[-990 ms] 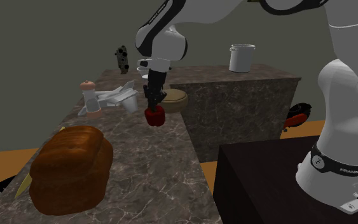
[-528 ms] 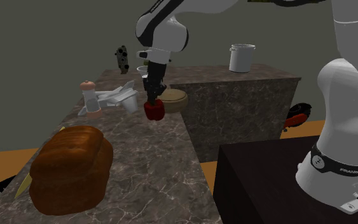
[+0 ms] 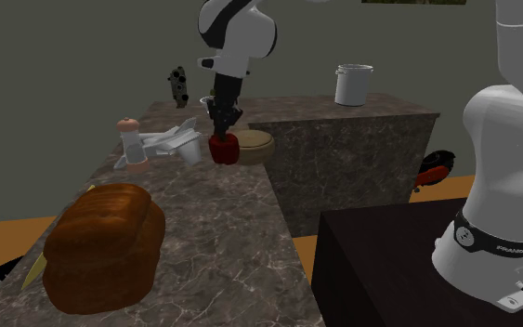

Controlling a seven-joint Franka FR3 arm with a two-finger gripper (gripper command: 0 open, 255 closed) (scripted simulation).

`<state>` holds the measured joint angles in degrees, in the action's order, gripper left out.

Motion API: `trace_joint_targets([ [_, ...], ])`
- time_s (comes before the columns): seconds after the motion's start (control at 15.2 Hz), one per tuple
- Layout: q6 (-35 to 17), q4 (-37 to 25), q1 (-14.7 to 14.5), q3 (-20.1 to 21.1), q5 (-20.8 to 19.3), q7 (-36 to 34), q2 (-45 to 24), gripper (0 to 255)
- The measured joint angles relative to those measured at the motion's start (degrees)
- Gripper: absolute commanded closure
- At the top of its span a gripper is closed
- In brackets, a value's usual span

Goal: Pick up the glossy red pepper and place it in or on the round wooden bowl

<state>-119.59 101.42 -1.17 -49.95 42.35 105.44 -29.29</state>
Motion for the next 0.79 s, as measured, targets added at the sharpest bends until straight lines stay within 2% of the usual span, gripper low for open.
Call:
trace_joint_targets([
  [0.79, 6.11, -4.13, -1.52, -2.85, -4.68, -4.20, 3.87, 255],
])
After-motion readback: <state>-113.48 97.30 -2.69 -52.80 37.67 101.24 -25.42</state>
